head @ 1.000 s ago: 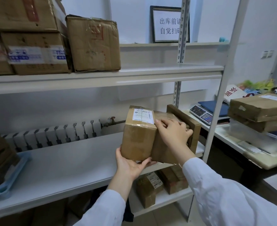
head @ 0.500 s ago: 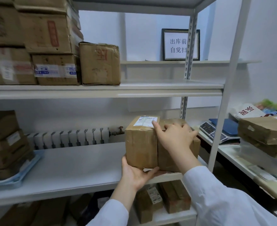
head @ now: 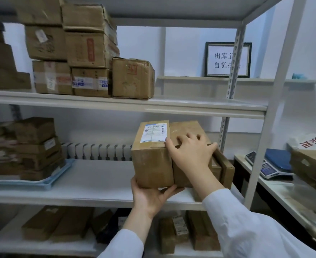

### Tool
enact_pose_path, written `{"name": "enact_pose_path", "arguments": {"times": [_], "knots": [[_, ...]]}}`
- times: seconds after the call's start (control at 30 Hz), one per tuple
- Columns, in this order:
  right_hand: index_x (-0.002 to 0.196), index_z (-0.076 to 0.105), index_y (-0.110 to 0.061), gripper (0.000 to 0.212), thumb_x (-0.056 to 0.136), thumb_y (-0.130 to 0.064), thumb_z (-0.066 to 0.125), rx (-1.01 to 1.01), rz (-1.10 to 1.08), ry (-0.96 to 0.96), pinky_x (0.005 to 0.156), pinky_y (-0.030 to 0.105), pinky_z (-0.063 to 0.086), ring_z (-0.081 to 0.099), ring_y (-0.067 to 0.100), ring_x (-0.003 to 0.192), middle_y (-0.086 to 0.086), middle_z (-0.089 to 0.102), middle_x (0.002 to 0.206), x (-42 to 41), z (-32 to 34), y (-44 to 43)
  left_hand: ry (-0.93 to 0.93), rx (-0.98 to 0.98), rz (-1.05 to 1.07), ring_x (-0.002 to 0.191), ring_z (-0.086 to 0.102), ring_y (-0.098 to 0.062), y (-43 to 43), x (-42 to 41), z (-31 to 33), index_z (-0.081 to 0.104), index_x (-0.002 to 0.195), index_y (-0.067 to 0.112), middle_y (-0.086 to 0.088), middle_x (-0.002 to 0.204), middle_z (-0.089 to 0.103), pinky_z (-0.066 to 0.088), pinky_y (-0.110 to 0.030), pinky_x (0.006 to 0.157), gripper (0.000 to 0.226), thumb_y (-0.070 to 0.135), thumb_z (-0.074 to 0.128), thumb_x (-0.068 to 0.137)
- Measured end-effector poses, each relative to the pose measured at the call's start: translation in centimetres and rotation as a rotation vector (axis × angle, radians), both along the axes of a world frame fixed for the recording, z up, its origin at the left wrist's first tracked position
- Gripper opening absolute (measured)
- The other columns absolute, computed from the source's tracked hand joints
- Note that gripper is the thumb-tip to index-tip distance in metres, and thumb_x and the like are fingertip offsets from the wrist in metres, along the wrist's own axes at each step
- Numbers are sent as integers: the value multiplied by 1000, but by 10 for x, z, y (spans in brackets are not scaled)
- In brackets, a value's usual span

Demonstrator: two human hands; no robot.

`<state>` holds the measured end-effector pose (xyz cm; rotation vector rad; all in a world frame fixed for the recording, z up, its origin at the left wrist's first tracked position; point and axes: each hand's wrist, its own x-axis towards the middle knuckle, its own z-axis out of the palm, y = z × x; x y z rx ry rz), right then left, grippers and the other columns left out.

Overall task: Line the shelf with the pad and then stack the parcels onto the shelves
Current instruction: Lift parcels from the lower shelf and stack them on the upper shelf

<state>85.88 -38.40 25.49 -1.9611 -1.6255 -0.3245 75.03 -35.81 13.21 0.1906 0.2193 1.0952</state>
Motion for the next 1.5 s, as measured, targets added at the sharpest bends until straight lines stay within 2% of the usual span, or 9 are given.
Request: {"name": "enact_pose_path", "arguments": {"times": [0.3,0.6,0.8,0.93,1.07,1.17,1.3,1.4,1.5], "knots": [[110,65,-32,53,86,-65,30,174,70,25,94,47,22,36,22,129,-8,54,132,-3,19,-20,-70,108,-2,120,34,-66,-18,-10,32,45,135,8,-39,137,32,27,-75,98,74,57,50,80],[109,65,-38,67,74,-72,18,477,87,108,92,45,18,36,19,131,-11,55,132,2,37,-31,-34,502,27,130,34,-54,-14,-8,65,42,141,16,-24,143,41,14,-76,102,67,58,34,89],[128,52,-39,78,71,-73,11,516,194,226,102,48,17,24,19,139,-10,42,146,15,59,-30,107,697,70,134,32,-47,0,-12,114,38,143,19,-20,146,38,14,-72,106,63,52,22,92],[139,40,-37,97,60,-84,9,465,267,232,107,52,16,15,19,143,-9,30,153,25,81,-22,164,716,99,132,35,-47,9,-14,148,45,139,16,-22,144,40,21,-72,103,63,53,32,89],[146,23,-39,105,55,-92,33,371,285,146,107,53,20,8,20,145,-8,17,157,32,99,-8,231,754,130,129,38,-47,17,-21,175,48,136,17,-22,141,43,29,-68,102,64,55,35,87],[148,14,-38,97,69,-70,60,358,261,83,106,51,25,6,21,145,-7,11,159,34,108,9,262,735,159,127,40,-46,26,-25,197,53,132,18,-21,138,47,35,-66,99,61,55,40,85],[149,14,-38,89,78,-38,68,417,210,133,102,48,29,11,24,143,-6,13,159,32,118,29,392,661,215,124,44,-38,40,-31,230,58,126,25,-12,136,51,42,-62,92,60,60,45,80],[148,19,-38,88,78,-36,71,466,203,202,101,48,31,18,24,141,-8,19,157,30,128,46,501,662,210,122,47,-32,54,-38,256,58,126,28,-8,134,54,46,-59,89,63,67,39,81],[148,22,-38,88,76,-41,73,510,199,247,100,49,34,22,25,139,-8,23,156,25,142,64,588,675,174,128,44,-33,68,-43,284,48,135,31,-5,140,49,51,-53,82,82,83,29,75]]}}
